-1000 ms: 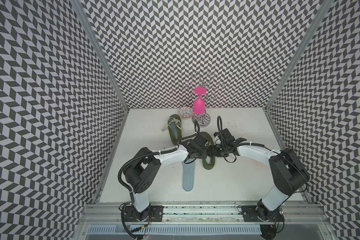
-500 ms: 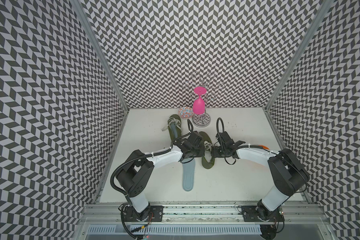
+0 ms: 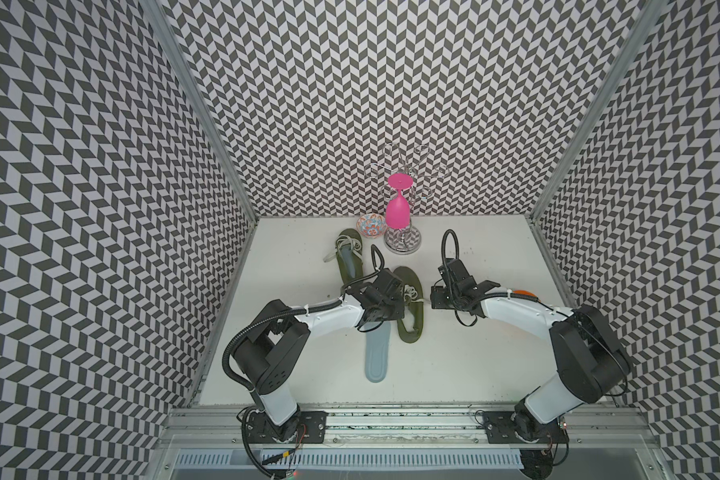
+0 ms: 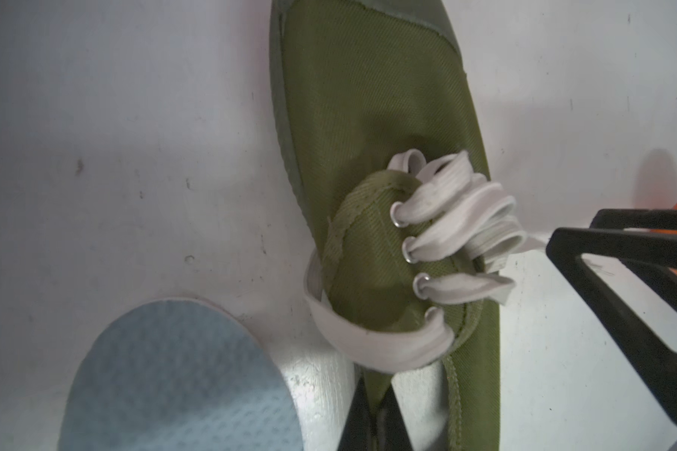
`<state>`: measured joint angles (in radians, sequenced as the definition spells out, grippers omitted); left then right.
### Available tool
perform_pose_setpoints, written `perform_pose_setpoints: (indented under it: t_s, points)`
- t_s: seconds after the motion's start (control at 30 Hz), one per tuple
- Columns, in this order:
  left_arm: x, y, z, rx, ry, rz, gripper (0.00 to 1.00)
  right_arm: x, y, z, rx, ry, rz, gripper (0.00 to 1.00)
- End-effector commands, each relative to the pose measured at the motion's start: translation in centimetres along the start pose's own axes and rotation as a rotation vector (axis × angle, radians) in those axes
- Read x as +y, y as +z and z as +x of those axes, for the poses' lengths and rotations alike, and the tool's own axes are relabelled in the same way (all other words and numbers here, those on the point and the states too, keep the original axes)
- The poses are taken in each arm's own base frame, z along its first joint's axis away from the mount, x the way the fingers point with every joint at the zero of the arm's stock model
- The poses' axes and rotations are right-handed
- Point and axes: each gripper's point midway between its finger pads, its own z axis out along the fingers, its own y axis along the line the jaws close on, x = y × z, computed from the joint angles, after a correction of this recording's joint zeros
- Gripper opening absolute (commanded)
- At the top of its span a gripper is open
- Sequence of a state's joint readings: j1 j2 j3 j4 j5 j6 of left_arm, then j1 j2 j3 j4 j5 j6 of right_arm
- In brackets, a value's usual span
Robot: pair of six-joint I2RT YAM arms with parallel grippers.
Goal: Insert the insole into the shoe
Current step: Adjust the shoelace on the shoe.
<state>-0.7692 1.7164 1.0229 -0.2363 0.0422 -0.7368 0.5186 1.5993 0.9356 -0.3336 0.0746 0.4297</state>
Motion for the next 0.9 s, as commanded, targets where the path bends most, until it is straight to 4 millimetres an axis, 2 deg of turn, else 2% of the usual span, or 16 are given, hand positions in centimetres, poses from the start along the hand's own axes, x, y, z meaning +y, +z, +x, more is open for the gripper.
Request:
perform_pose_setpoints:
  t_s: [0.0,0.07,0.17,0.23,0.27,0.3,0.33,0.53,0.63,0.77,0.87]
  points:
    - [-1.5,-1.0,-1.8,-0.064,-0.025,0.063,0.00,3.9,-2.3,-1.3,-0.055,-0.023,-0.208,0.65]
    - [-1.9,-1.1,-2.1,-0.068,-0.039,0.078,0.00,5.5,-3.2,-0.4,-0.046,-0.049,-0.291,0.69]
    - [-2.4,-1.2,-2.3,-0.062,-0.067,0.117,0.00,5.6,-2.1,1.8,0.012,-0.077,-0.266,0.72]
    - [-2.6,-1.4,-2.4,-0.060,-0.073,0.131,0.00,5.4,-1.3,2.3,0.021,-0.079,-0.251,0.73]
    - [-2.8,-1.6,-2.5,-0.060,-0.076,0.142,0.00,5.5,-1.1,2.2,0.017,-0.082,-0.244,0.74]
    - [-2.9,-1.7,-2.5,-0.057,-0.080,0.149,0.00,5.7,-0.9,2.1,0.016,-0.088,-0.244,0.81]
    - [-3.0,-1.7,-2.5,-0.056,-0.085,0.155,0.00,5.9,-0.8,2.1,0.020,-0.095,-0.241,0.83]
    - [-3.5,-2.2,-3.0,-0.065,-0.083,0.181,0.00,6.1,0.4,2.0,0.021,-0.122,-0.188,0.83]
    - [-4.0,-2.5,-2.7,-0.057,-0.086,0.210,0.00,5.6,1.0,1.2,-0.016,-0.092,-0.144,0.82]
    - [-4.2,-2.9,-2.6,-0.051,-0.107,0.233,0.00,3.5,1.2,-0.6,-0.105,-0.047,-0.013,0.79]
    - [-3.6,-2.9,-2.8,-0.052,-0.117,0.207,0.00,1.5,0.2,-1.7,-0.168,-0.026,0.097,0.75]
